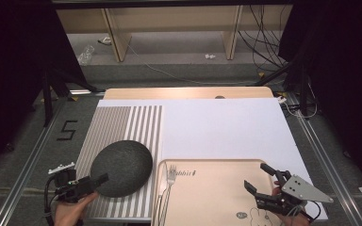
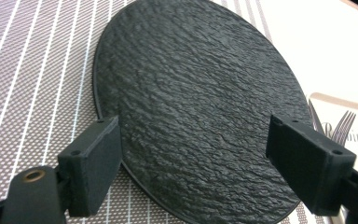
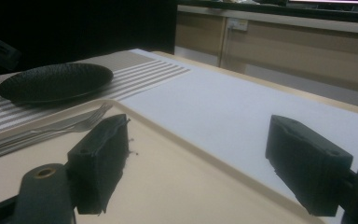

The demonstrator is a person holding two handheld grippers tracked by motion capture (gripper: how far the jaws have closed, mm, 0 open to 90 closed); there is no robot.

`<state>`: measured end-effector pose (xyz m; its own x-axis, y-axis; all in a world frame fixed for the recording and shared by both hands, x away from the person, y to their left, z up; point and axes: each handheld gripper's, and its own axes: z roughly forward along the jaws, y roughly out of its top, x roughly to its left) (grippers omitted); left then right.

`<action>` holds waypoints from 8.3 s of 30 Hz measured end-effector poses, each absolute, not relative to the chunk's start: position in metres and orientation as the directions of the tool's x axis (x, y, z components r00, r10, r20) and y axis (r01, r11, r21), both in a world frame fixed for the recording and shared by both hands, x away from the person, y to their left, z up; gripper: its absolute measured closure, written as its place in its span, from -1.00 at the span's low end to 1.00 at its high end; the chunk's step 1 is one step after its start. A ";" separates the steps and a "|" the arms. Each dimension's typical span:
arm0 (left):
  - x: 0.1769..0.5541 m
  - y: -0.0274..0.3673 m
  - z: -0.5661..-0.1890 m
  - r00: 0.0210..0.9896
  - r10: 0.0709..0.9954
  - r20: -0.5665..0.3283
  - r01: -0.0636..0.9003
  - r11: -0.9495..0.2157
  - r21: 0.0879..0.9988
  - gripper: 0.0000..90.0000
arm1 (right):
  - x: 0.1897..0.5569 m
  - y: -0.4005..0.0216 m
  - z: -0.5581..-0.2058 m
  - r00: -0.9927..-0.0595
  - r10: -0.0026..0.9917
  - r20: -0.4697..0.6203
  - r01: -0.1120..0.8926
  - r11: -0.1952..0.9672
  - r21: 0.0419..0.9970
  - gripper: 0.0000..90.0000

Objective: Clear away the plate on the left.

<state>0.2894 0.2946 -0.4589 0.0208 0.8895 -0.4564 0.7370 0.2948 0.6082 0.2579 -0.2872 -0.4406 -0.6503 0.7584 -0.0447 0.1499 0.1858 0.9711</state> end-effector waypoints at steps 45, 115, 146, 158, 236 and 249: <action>0.301 0.322 -0.499 -0.164 0.614 -0.772 0.787 0.553 0.272 -0.07 | 0.259 -0.287 -0.440 -0.654 0.755 -0.048 0.151 0.192 0.970 -0.50; 0.300 0.329 -0.522 -0.204 0.337 -0.919 0.724 0.684 0.090 0.90 | 0.262 -0.285 -0.441 -0.658 0.752 -0.041 0.154 0.188 0.970 -0.50; 0.310 0.279 -0.510 -0.093 0.297 -0.950 0.802 0.587 0.105 0.90 | 0.262 -0.286 -0.441 -0.659 0.751 -0.039 0.154 0.185 0.971 -0.50; 0.313 0.254 -0.505 -0.056 0.293 -0.954 0.838 0.534 0.115 0.90 | 0.262 -0.286 -0.440 -0.660 0.750 -0.040 0.153 0.187 0.970 -0.50; 0.323 0.099 -0.513 0.057 0.362 -0.930 0.988 0.116 0.106 0.90 | 0.261 -0.288 -0.439 -0.663 0.748 -0.036 0.146 0.177 0.973 -0.51; 0.324 0.095 -0.518 0.044 0.386 -0.922 0.989 0.116 0.095 0.90 | 0.261 -0.288 -0.439 -0.664 0.747 -0.036 0.145 0.176 0.974 -0.51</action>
<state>0.3240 0.0946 -0.5176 0.0436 0.3859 -0.9215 0.9887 0.1157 0.0952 0.2613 -0.2876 -0.4393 -0.6639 0.7470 -0.0359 0.1454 0.1760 0.9736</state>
